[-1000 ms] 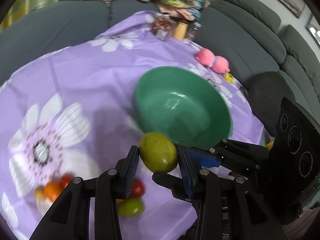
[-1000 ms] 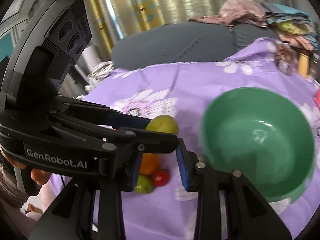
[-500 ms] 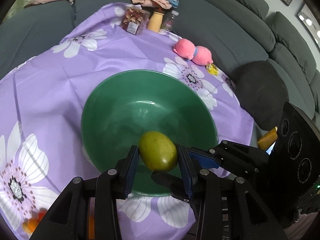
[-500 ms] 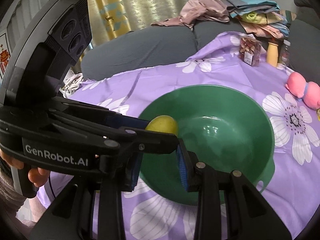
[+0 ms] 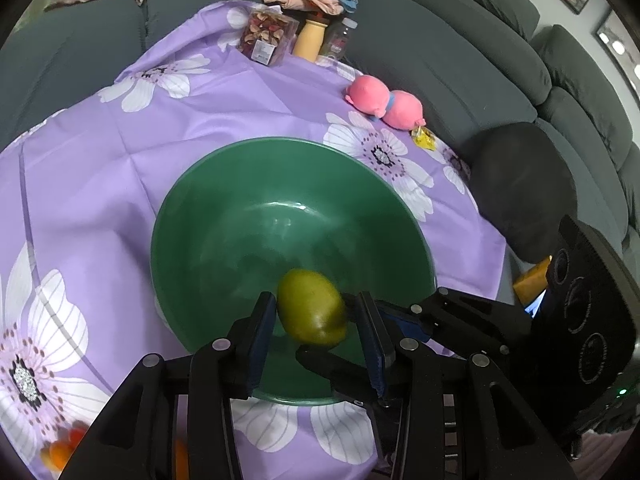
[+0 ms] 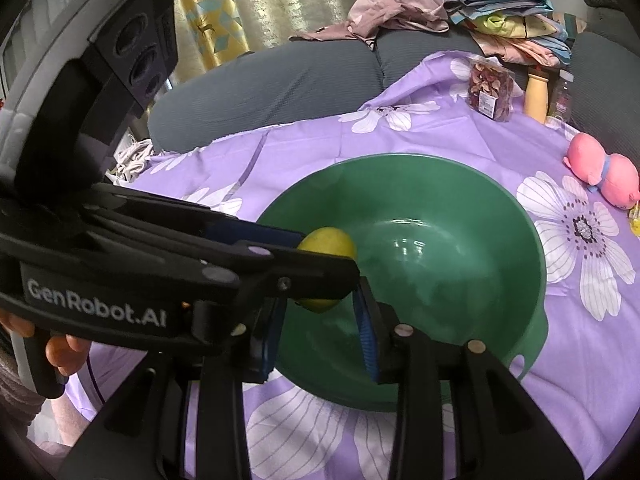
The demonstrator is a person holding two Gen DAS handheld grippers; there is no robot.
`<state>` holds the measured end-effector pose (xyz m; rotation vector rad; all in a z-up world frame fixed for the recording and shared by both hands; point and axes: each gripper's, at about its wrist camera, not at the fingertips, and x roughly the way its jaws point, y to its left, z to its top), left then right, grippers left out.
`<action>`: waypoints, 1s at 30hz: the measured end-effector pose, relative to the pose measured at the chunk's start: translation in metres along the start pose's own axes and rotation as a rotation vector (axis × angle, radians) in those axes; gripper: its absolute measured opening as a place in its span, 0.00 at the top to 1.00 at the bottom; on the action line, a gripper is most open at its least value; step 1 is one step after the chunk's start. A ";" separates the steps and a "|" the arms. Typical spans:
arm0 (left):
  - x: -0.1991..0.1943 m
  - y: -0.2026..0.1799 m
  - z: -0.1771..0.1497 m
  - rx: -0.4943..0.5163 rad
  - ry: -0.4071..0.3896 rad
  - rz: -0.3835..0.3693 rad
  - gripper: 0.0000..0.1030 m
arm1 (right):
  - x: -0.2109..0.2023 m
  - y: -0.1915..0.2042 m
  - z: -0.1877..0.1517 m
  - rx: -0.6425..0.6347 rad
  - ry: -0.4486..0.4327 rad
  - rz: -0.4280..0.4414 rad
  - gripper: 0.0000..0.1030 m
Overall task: Organize fruits
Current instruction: 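Carry the mango over the green bowl and open both grippers, then move both grippers back to the second yellow-green mango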
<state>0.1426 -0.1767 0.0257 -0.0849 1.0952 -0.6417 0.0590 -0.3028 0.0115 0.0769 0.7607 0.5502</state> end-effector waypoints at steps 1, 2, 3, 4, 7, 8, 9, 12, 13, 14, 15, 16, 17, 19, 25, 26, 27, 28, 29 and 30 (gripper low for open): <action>-0.002 0.000 0.000 -0.003 -0.006 -0.001 0.61 | 0.000 0.000 0.000 0.000 0.000 -0.004 0.65; -0.004 0.001 0.000 -0.002 -0.010 -0.003 0.61 | -0.001 0.000 0.000 0.002 0.000 -0.007 0.65; -0.006 0.000 0.000 -0.001 -0.016 -0.001 0.61 | -0.002 0.000 0.000 0.002 -0.003 -0.010 0.63; -0.008 0.001 0.000 -0.002 -0.020 0.002 0.61 | -0.003 0.001 0.000 0.002 -0.005 -0.013 0.59; -0.015 0.002 -0.002 -0.005 -0.035 0.020 0.55 | -0.006 0.004 0.000 -0.012 -0.014 -0.034 0.58; -0.019 0.003 -0.003 -0.010 -0.044 0.030 0.46 | -0.008 0.005 0.001 -0.017 -0.018 -0.040 0.56; -0.022 0.003 -0.005 -0.012 -0.054 0.040 0.41 | -0.010 0.008 0.001 -0.026 -0.024 -0.051 0.55; -0.034 0.006 -0.010 -0.015 -0.080 0.066 0.36 | -0.017 0.015 0.000 -0.058 -0.047 -0.096 0.47; -0.037 0.006 -0.012 -0.017 -0.086 0.074 0.35 | -0.020 0.018 -0.001 -0.071 -0.055 -0.112 0.47; -0.043 0.008 -0.016 -0.019 -0.099 0.091 0.33 | -0.024 0.022 -0.001 -0.087 -0.065 -0.127 0.45; -0.046 0.009 -0.018 -0.020 -0.106 0.102 0.30 | -0.026 0.024 -0.001 -0.097 -0.070 -0.133 0.44; -0.051 0.010 -0.021 -0.022 -0.114 0.117 0.24 | -0.029 0.028 -0.001 -0.111 -0.077 -0.144 0.42; -0.057 0.012 -0.026 -0.026 -0.129 0.136 0.20 | -0.031 0.031 0.000 -0.122 -0.083 -0.152 0.40; -0.067 0.015 -0.033 -0.035 -0.147 0.153 0.19 | -0.036 0.038 0.000 -0.148 -0.096 -0.162 0.38; -0.093 0.026 -0.057 -0.078 -0.189 0.206 0.16 | -0.049 0.062 -0.001 -0.204 -0.126 -0.158 0.30; -0.096 0.027 -0.060 -0.086 -0.193 0.210 0.16 | -0.051 0.066 -0.002 -0.209 -0.129 -0.154 0.28; -0.100 0.030 -0.065 -0.098 -0.199 0.214 0.16 | -0.053 0.070 -0.002 -0.214 -0.132 -0.143 0.28; -0.103 0.033 -0.071 -0.110 -0.202 0.219 0.12 | -0.053 0.072 -0.004 -0.214 -0.131 -0.129 0.27; -0.106 0.036 -0.076 -0.125 -0.204 0.229 0.04 | -0.053 0.074 -0.005 -0.212 -0.127 -0.110 0.25; -0.110 0.041 -0.084 -0.149 -0.212 0.244 0.03 | -0.052 0.075 -0.006 -0.207 -0.120 -0.087 0.25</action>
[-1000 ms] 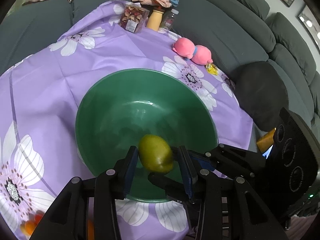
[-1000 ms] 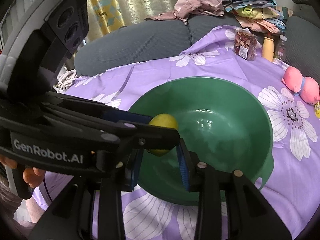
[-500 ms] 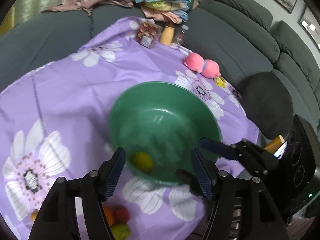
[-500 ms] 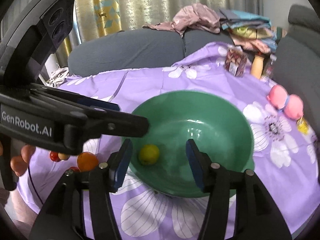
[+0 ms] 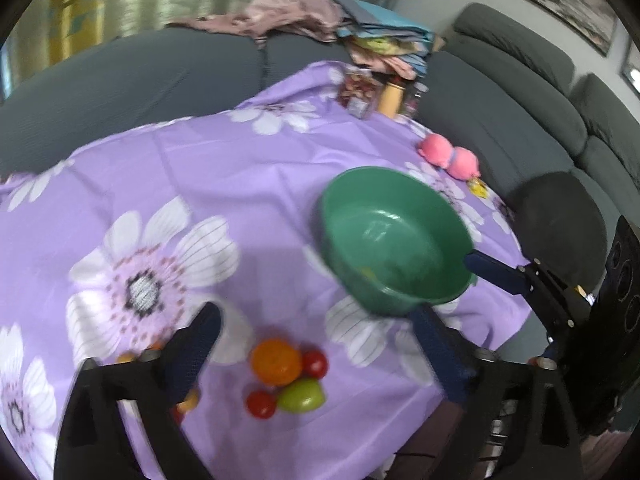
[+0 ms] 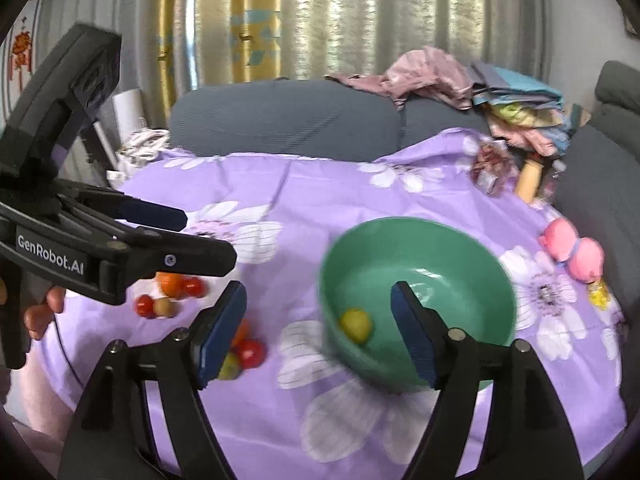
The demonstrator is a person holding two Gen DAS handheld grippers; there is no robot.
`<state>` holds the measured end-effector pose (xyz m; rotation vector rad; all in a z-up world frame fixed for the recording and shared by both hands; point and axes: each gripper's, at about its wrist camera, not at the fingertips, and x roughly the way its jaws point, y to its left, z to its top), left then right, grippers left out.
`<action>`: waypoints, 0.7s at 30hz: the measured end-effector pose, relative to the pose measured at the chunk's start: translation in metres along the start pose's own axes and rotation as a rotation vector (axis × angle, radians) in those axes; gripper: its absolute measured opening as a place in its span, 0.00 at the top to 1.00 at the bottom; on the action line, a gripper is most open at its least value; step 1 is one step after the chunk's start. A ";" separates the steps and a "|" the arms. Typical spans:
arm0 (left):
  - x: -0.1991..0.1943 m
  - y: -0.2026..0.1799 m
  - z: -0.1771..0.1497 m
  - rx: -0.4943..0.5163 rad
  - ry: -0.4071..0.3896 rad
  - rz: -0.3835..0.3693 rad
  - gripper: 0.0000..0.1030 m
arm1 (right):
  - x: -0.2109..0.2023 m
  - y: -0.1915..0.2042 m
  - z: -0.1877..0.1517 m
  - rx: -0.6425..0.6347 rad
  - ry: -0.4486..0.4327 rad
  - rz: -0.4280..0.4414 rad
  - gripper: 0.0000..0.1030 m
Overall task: Organize fruits
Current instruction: 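Move both grippers back to the second yellow-green mango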
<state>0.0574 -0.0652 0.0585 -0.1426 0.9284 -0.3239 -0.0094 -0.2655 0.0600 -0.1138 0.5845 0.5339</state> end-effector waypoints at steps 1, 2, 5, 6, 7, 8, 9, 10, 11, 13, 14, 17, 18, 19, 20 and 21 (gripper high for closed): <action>-0.002 0.004 -0.003 -0.014 -0.003 0.004 0.02 | 0.002 0.002 -0.002 0.012 0.011 0.033 0.25; -0.004 0.011 -0.009 -0.037 0.000 0.000 0.02 | 0.003 0.004 -0.004 0.025 0.024 0.066 0.25; -0.007 0.022 -0.023 -0.089 0.011 -0.002 0.02 | 0.009 0.010 -0.010 0.045 0.056 0.135 0.25; -0.007 0.029 -0.029 -0.111 0.018 -0.001 0.02 | 0.012 0.012 -0.013 0.048 0.071 0.154 0.25; -0.008 0.032 -0.032 -0.125 0.020 -0.002 0.02 | 0.013 0.017 -0.015 0.048 0.081 0.165 0.25; -0.008 0.038 -0.038 -0.151 0.022 -0.014 0.02 | 0.015 0.022 -0.019 0.047 0.094 0.183 0.25; -0.009 0.042 -0.042 -0.168 0.019 -0.030 0.02 | 0.017 0.025 -0.022 0.045 0.107 0.202 0.25; -0.012 0.047 -0.049 -0.191 0.007 -0.058 0.02 | 0.019 0.030 -0.025 0.043 0.119 0.220 0.25; -0.013 0.049 -0.051 -0.201 -0.002 -0.077 0.02 | 0.020 0.033 -0.027 0.041 0.131 0.238 0.25; -0.016 0.053 -0.060 -0.226 -0.036 -0.140 0.01 | 0.023 0.039 -0.033 0.034 0.156 0.265 0.25; -0.018 0.053 -0.063 -0.233 -0.049 -0.170 0.01 | 0.024 0.042 -0.037 0.028 0.170 0.276 0.25; -0.013 0.048 -0.070 -0.187 -0.030 -0.248 0.01 | 0.028 0.047 -0.045 0.017 0.202 0.305 0.25; -0.010 0.044 -0.072 -0.157 -0.013 -0.278 0.01 | 0.029 0.048 -0.048 0.014 0.212 0.317 0.25; -0.006 0.041 -0.075 -0.140 0.003 -0.307 0.01 | 0.031 0.049 -0.051 0.012 0.226 0.334 0.26; -0.001 0.038 -0.077 -0.128 0.022 -0.325 0.01 | 0.033 0.050 -0.054 0.013 0.236 0.343 0.27; 0.005 0.033 -0.079 -0.100 0.051 -0.320 0.01 | 0.035 0.051 -0.056 0.014 0.246 0.347 0.27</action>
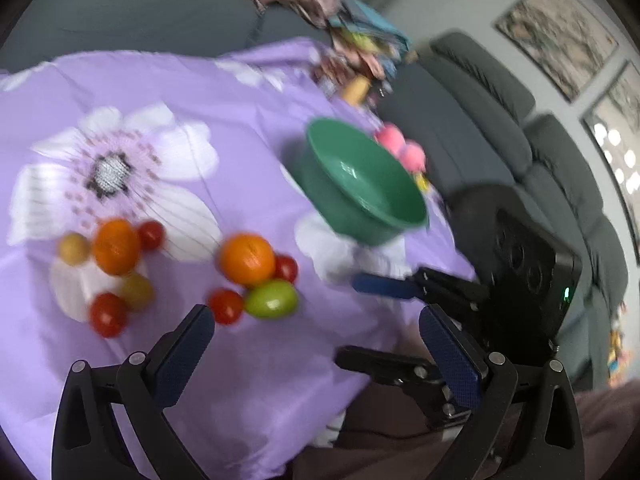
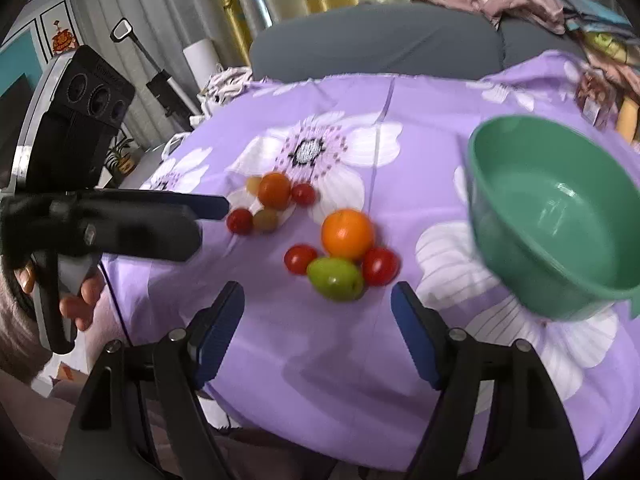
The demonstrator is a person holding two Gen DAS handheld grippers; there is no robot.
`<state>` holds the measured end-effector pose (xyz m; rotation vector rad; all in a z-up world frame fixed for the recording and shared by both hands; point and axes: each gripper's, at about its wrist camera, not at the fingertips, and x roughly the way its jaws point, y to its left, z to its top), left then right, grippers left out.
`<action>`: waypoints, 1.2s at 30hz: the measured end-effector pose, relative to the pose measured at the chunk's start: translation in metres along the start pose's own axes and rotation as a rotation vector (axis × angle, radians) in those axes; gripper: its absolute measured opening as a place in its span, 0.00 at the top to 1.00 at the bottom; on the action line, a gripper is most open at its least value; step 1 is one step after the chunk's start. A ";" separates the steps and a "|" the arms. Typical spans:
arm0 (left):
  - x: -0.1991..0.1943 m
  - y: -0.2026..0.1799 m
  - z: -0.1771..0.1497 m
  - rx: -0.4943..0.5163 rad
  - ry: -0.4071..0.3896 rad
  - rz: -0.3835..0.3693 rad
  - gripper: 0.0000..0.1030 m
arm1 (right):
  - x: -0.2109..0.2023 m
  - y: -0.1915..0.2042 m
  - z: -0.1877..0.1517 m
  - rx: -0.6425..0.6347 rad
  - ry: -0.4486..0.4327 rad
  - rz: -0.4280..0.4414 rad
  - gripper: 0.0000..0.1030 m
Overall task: Organize fruits
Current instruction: 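Move both grippers back to the second yellow-green mango, then close both grippers on the second mango and lift it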
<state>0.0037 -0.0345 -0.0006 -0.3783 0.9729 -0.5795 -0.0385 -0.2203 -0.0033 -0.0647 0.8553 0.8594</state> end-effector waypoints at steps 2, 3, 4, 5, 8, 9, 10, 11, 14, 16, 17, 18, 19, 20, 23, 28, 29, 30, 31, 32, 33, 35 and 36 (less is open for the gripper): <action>0.005 -0.002 -0.002 0.028 0.010 0.035 0.01 | 0.005 0.000 -0.004 0.002 0.018 0.002 0.27; 0.007 -0.002 -0.003 0.028 0.010 0.041 0.01 | 0.007 0.000 -0.005 0.003 0.023 0.002 0.27; 0.009 -0.001 -0.003 0.014 0.008 0.029 0.01 | 0.009 -0.001 -0.006 0.004 0.028 0.005 0.27; 0.012 0.002 -0.003 -0.015 0.015 0.012 0.01 | 0.012 -0.002 -0.005 0.004 0.032 0.008 0.28; 0.023 0.009 -0.007 -0.063 0.081 0.059 0.01 | 0.018 -0.003 -0.005 -0.011 0.041 0.001 0.31; 0.026 0.011 -0.007 -0.080 0.090 0.073 0.01 | 0.019 -0.004 -0.005 -0.013 0.043 0.000 0.31; 0.027 0.013 -0.007 -0.096 0.092 0.069 0.01 | 0.021 -0.005 -0.005 -0.014 0.045 0.000 0.32; 0.028 0.015 -0.008 -0.116 0.092 0.048 0.01 | 0.022 -0.006 -0.005 -0.014 0.048 0.003 0.33; 0.031 0.015 -0.009 -0.135 0.099 0.015 0.01 | 0.027 -0.008 -0.006 -0.016 0.052 0.013 0.36; 0.034 0.013 -0.009 -0.120 0.113 0.034 0.01 | 0.029 -0.010 -0.007 -0.011 0.056 0.016 0.38; 0.036 0.013 -0.010 -0.124 0.121 0.041 0.01 | 0.030 -0.011 -0.007 -0.008 0.058 0.018 0.40; 0.037 0.013 -0.010 -0.125 0.130 0.040 0.01 | 0.031 -0.012 -0.007 -0.005 0.058 0.020 0.41; 0.038 0.013 -0.009 -0.125 0.135 0.041 0.01 | 0.032 -0.014 -0.007 -0.001 0.058 0.024 0.42; 0.039 0.013 -0.010 -0.122 0.136 0.039 0.02 | 0.033 -0.014 -0.007 0.002 0.057 0.027 0.43; 0.043 0.009 -0.008 -0.105 0.140 0.031 0.05 | 0.036 -0.017 -0.007 0.012 0.058 0.036 0.46; 0.052 0.010 -0.004 -0.097 0.156 0.031 0.21 | 0.039 -0.021 -0.005 0.018 0.051 0.048 0.52; 0.054 0.012 -0.003 -0.099 0.156 0.040 0.21 | 0.040 -0.021 -0.004 0.018 0.051 0.051 0.53; 0.056 0.012 -0.002 -0.100 0.155 0.043 0.21 | 0.041 -0.021 -0.004 0.016 0.053 0.049 0.53; 0.057 0.014 -0.001 -0.103 0.153 0.046 0.22 | 0.043 -0.021 -0.003 0.013 0.056 0.049 0.53; 0.058 0.016 0.000 -0.109 0.149 0.049 0.25 | 0.044 -0.021 -0.002 0.012 0.058 0.052 0.54; 0.058 0.017 0.001 -0.112 0.147 0.049 0.26 | 0.045 -0.021 -0.001 0.011 0.062 0.054 0.54; 0.058 0.020 0.002 -0.118 0.146 0.047 0.35 | 0.047 -0.022 0.000 0.009 0.064 0.056 0.55; 0.059 0.022 0.003 -0.120 0.148 0.049 0.37 | 0.048 -0.022 0.001 0.009 0.066 0.057 0.56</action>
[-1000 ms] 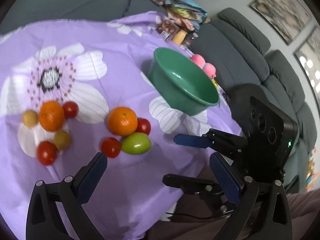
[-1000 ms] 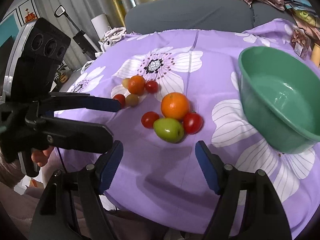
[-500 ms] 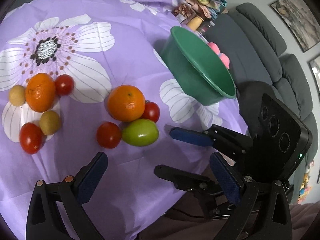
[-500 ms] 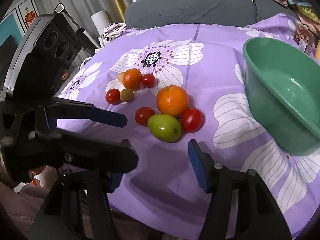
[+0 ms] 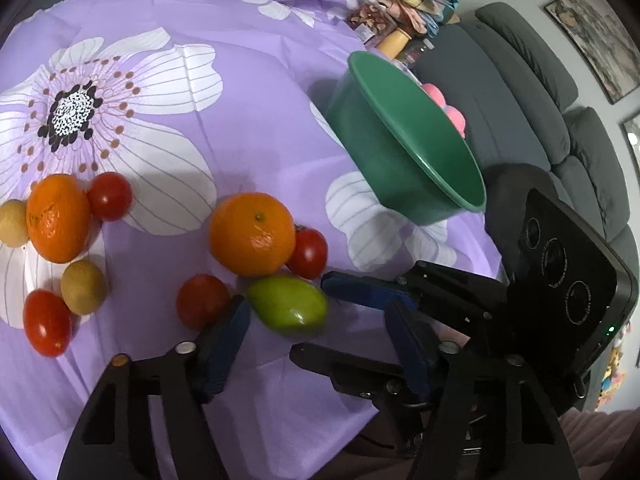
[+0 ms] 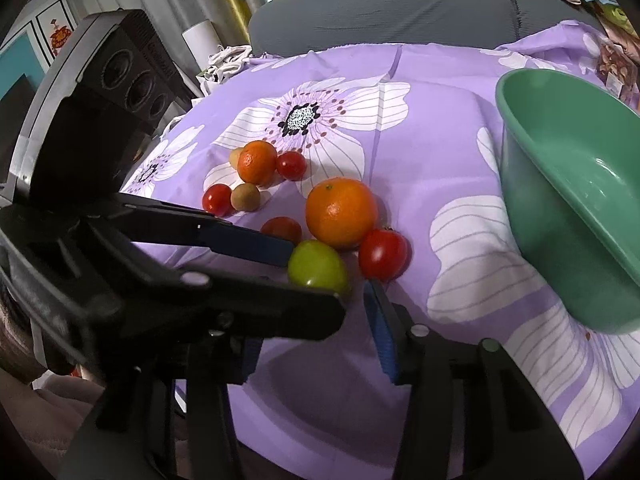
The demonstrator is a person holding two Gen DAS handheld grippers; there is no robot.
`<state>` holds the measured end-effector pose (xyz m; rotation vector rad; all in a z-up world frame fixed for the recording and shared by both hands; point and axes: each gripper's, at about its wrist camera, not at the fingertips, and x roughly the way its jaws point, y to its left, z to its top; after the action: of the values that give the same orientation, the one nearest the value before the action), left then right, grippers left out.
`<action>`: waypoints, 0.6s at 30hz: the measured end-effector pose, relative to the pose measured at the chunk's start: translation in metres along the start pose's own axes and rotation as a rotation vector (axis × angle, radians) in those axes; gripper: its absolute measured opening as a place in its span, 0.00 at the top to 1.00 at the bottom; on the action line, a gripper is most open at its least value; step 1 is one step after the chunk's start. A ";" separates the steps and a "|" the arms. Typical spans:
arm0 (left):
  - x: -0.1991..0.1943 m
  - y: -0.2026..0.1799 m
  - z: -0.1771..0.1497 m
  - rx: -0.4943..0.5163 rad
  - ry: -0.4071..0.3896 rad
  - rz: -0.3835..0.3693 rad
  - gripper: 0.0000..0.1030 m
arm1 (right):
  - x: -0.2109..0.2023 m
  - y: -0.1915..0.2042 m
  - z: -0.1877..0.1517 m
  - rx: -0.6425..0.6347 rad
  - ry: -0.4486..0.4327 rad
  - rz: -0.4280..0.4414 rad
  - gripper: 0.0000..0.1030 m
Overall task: Organize fruits
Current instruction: 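Close both grippers on the second mango and lift it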
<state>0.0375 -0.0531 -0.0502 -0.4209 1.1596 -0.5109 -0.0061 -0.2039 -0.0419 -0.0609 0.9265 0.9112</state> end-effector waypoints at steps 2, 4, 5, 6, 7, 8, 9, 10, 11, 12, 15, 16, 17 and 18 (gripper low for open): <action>0.000 0.002 0.000 -0.003 0.004 0.005 0.41 | 0.002 0.000 0.002 0.000 0.002 0.002 0.61; 0.002 0.004 -0.001 -0.001 0.009 0.017 0.46 | 0.005 0.000 0.003 -0.005 0.011 0.008 0.66; 0.003 0.004 -0.001 0.000 0.011 0.023 0.50 | 0.006 0.001 0.002 -0.008 0.016 0.008 0.66; 0.003 0.005 -0.001 -0.001 0.012 0.028 0.51 | 0.007 0.002 0.002 -0.014 0.020 0.004 0.66; 0.004 0.005 -0.002 -0.002 0.012 0.026 0.51 | 0.007 0.003 0.002 -0.016 0.022 0.001 0.66; 0.004 0.006 -0.002 -0.008 0.012 0.020 0.52 | 0.008 0.003 0.002 -0.016 0.023 0.000 0.67; 0.005 0.006 -0.002 -0.010 0.013 0.019 0.52 | 0.007 0.002 0.002 -0.015 0.023 0.002 0.67; 0.006 0.006 0.000 -0.011 0.013 0.020 0.53 | 0.007 0.002 0.002 -0.014 0.022 0.002 0.67; 0.007 0.005 0.001 -0.012 0.013 0.020 0.55 | 0.007 0.002 0.002 -0.016 0.021 0.000 0.67; 0.007 0.005 0.000 -0.014 0.012 0.021 0.55 | 0.007 0.003 0.002 -0.017 0.019 -0.004 0.67; 0.004 0.003 0.000 -0.010 0.003 0.021 0.59 | 0.005 0.004 0.002 -0.016 0.012 -0.012 0.67; 0.002 0.003 0.001 -0.010 -0.001 0.019 0.60 | 0.003 0.004 0.003 -0.016 0.005 -0.013 0.67; 0.000 0.001 0.001 -0.007 -0.006 0.015 0.60 | 0.002 0.005 0.003 -0.015 0.000 -0.014 0.67; -0.003 0.000 0.002 -0.004 -0.013 0.012 0.60 | -0.001 0.005 0.004 -0.016 -0.008 -0.014 0.67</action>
<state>0.0382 -0.0517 -0.0474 -0.4196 1.1502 -0.4951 -0.0077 -0.1998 -0.0366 -0.0769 0.9105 0.9053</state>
